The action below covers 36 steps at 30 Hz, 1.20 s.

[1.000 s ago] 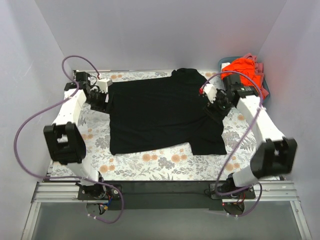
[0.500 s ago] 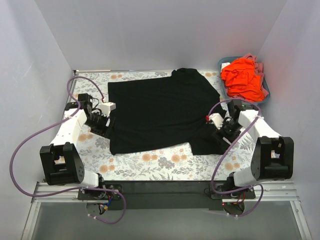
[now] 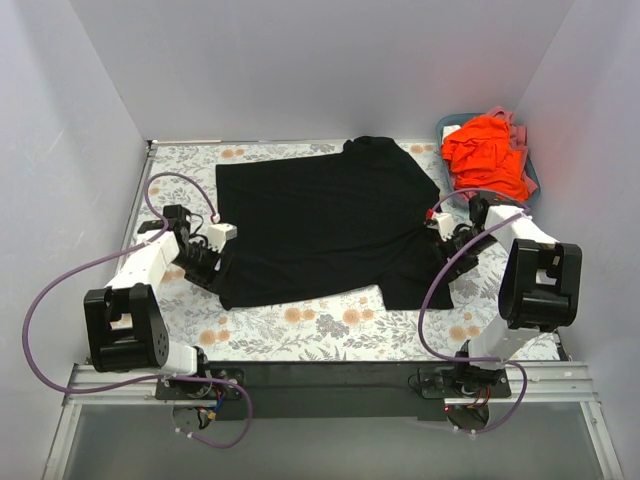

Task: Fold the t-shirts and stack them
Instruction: Fold the tshirt

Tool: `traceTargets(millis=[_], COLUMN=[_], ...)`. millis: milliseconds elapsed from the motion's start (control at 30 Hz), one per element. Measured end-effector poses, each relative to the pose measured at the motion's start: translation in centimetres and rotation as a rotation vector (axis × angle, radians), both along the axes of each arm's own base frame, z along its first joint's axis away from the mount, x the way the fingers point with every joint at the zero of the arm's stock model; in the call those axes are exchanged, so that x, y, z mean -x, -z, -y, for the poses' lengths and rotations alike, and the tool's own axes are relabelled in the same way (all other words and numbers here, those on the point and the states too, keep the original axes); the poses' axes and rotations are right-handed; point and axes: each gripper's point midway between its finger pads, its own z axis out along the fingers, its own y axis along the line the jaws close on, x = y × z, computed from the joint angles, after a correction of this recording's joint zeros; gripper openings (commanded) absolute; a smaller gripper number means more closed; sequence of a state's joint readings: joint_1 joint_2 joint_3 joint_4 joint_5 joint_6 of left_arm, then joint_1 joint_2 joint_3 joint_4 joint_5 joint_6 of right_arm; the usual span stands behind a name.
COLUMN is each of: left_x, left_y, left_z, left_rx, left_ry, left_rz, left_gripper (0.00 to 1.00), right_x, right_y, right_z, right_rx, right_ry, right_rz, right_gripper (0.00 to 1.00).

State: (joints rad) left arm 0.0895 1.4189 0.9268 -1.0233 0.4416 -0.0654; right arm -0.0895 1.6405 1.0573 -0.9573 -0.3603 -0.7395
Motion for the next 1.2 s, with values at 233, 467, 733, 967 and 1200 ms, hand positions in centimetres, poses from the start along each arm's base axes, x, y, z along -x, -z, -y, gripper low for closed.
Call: traceTargets(millis=[233,467,733,967,1200], left_x=[1.2,1.1,1.8,4.7,4.6], left_y=[1.0,0.4,0.1,3.7,4.8], left_z=[-0.4,-0.5,1.6,2.7,1.7], left_rx=[-0.022,-0.035,-0.023,-0.088,-0.200], left_ry=[0.109,0.269,0.509,0.637,0.635], left_rz=[0.036,0.155,0.214,0.147,0.233], left_gripper=[0.61,0.56,0.52,0.52,0.31], right_x=[-0.4,1.1,1.5,1.3,1.7], right_y=[1.4,1.4,-0.2,-0.9,-1.0], right_z=[-0.4,-1.3,-1.2,-0.5,-0.7], right_rx=[-0.019,-0.064,-0.073,-0.083,-0.091], right_ry=[0.038,0.057,0.071,0.103,0.100], right_rz=[-0.023,-0.045,-0.011,-0.016,-0.032], right_gripper=[0.30,0.01,0.01,0.01,0.01])
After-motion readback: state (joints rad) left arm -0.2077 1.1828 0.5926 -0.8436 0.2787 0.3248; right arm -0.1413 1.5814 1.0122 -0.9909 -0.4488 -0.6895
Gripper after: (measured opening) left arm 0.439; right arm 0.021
